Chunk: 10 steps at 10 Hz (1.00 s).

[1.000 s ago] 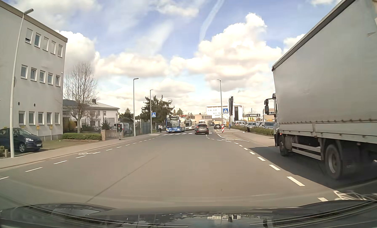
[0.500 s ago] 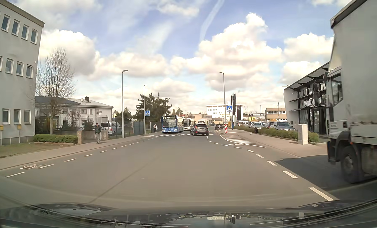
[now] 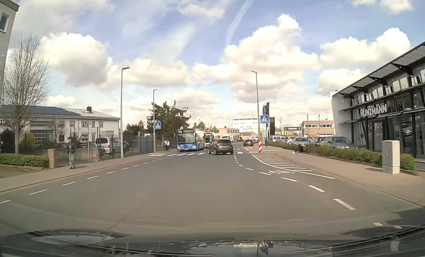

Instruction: Follow the waypoints while adhering to traffic rules and regulations

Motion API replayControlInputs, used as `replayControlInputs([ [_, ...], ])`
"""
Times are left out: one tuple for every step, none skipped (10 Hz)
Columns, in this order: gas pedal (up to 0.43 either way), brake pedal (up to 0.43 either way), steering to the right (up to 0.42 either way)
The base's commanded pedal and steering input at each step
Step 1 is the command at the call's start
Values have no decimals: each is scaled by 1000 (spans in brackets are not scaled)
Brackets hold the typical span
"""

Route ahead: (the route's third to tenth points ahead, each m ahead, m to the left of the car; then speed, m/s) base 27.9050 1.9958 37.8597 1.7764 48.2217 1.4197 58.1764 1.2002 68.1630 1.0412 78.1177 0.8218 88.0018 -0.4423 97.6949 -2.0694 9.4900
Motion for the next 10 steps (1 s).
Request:
replayControlInputs([
  [0, 238, -1],
  [0, 244, -1],
  [0, 250, -1],
  [0, 250, -1],
  [0, 250, 0],
  [0, 250, 0],
  [0, 250, 0],
  [0, 250, 0],
  [0, 250, 0],
  [0, 256, 0],
])
